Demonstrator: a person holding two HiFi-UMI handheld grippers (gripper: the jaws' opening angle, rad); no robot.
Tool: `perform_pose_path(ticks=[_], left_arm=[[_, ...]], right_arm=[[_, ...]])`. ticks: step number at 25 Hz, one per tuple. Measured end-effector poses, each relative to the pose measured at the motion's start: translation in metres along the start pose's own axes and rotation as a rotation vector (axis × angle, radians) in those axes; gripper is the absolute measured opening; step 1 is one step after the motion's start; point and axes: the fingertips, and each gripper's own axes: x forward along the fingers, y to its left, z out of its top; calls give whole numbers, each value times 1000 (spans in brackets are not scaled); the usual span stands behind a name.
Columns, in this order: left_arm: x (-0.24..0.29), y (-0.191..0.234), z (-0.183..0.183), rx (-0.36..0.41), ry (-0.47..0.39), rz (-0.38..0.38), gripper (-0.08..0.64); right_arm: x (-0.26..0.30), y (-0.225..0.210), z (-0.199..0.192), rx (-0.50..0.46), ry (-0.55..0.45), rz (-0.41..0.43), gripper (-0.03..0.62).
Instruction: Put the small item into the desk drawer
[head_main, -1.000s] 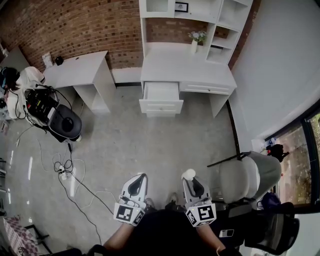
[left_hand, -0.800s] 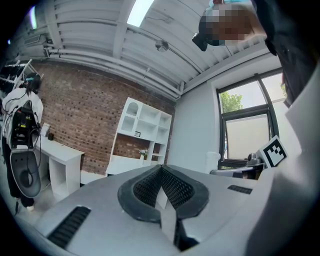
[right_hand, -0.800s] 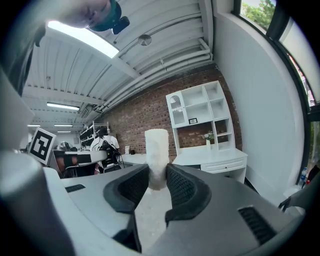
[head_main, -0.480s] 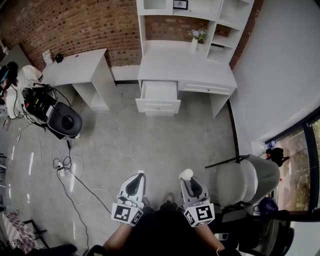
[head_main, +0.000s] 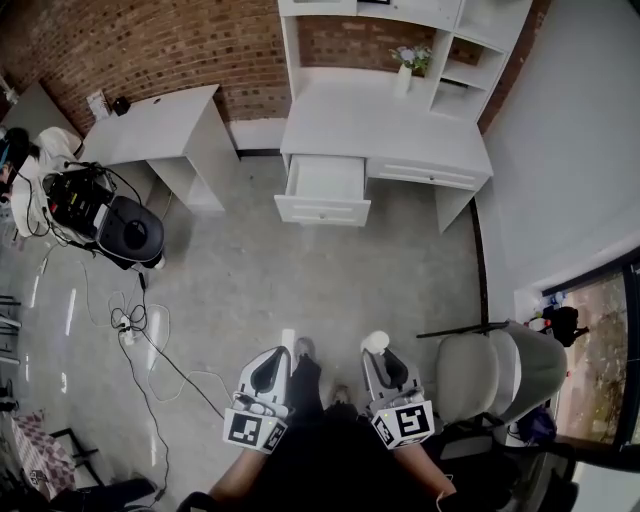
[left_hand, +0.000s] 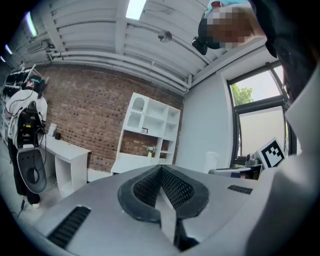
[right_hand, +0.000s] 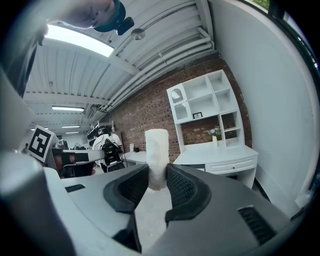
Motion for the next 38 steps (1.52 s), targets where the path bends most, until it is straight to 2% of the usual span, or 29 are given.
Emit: perform_pose_path(ticks=[5, 11, 15, 21, 29, 32, 35, 38], left_arm=[[73, 46, 3, -20, -4, -38, 23], [150, 109, 39, -8, -37, -115, 23], [188, 141, 50, -9, -27, -130, 23], [245, 177, 55, -40, -21, -83, 23], [360, 205, 69, -25, -50, 11, 24], [399, 210, 82, -16, -50, 60, 23], [435, 207, 99, 3, -81, 73, 23], [456, 208, 97, 2, -78, 85, 23]], right_arm=[[72, -27, 8, -21, 20, -30, 127], [167, -41, 42, -21, 6, -81, 127], [215, -53, 60, -22, -6, -95, 127], [288, -90, 71, -8, 8, -78, 127], [393, -175, 85, 3, 13, 21, 127], [429, -206, 98, -4, 20, 67, 127], [463, -234, 103, -8, 19, 111, 127], [487, -252, 97, -6, 39, 130, 127]])
